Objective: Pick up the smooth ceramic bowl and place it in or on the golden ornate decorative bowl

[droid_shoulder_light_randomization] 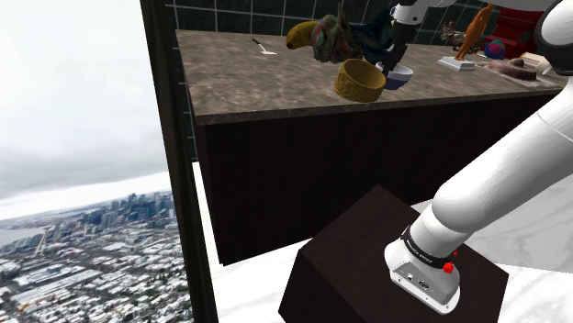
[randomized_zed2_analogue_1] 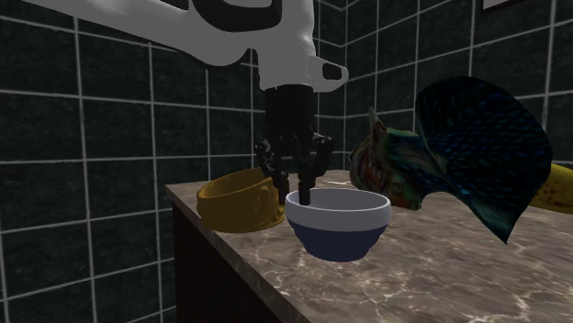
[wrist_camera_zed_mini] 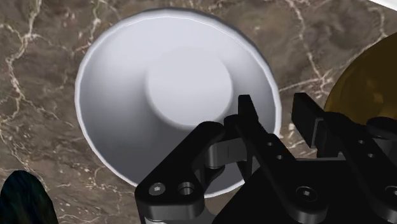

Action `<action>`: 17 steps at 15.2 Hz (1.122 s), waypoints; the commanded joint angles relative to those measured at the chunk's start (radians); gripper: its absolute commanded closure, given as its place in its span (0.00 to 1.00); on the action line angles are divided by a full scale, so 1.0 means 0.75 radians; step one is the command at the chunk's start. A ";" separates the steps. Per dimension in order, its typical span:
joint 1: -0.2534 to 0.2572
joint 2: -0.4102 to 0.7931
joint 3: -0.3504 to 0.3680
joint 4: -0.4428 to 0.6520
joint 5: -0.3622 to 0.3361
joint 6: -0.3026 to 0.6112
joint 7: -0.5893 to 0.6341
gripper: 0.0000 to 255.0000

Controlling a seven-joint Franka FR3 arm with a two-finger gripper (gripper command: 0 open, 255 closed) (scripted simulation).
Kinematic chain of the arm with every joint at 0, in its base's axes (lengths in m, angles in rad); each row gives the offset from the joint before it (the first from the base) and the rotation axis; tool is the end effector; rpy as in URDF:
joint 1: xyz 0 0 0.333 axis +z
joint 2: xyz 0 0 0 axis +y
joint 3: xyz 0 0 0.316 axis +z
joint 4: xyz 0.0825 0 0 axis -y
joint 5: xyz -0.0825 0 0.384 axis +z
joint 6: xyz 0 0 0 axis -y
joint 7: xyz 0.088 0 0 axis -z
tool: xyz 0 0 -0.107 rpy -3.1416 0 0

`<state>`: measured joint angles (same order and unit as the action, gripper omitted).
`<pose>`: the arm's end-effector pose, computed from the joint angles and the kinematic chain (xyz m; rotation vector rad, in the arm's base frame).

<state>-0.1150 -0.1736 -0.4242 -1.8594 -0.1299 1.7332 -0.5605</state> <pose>0.4279 -0.2874 0.5852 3.0747 0.0688 -0.0027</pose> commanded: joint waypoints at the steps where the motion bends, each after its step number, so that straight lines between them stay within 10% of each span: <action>1: 0.000 0.000 0.000 0.000 0.000 0.000 0.000 1.00; 17: 0.004 0.031 0.001 0.193 0.015 -0.163 -0.019 1.00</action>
<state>-0.1123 -0.1523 -0.4235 -1.7298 -0.1196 1.6239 -0.5728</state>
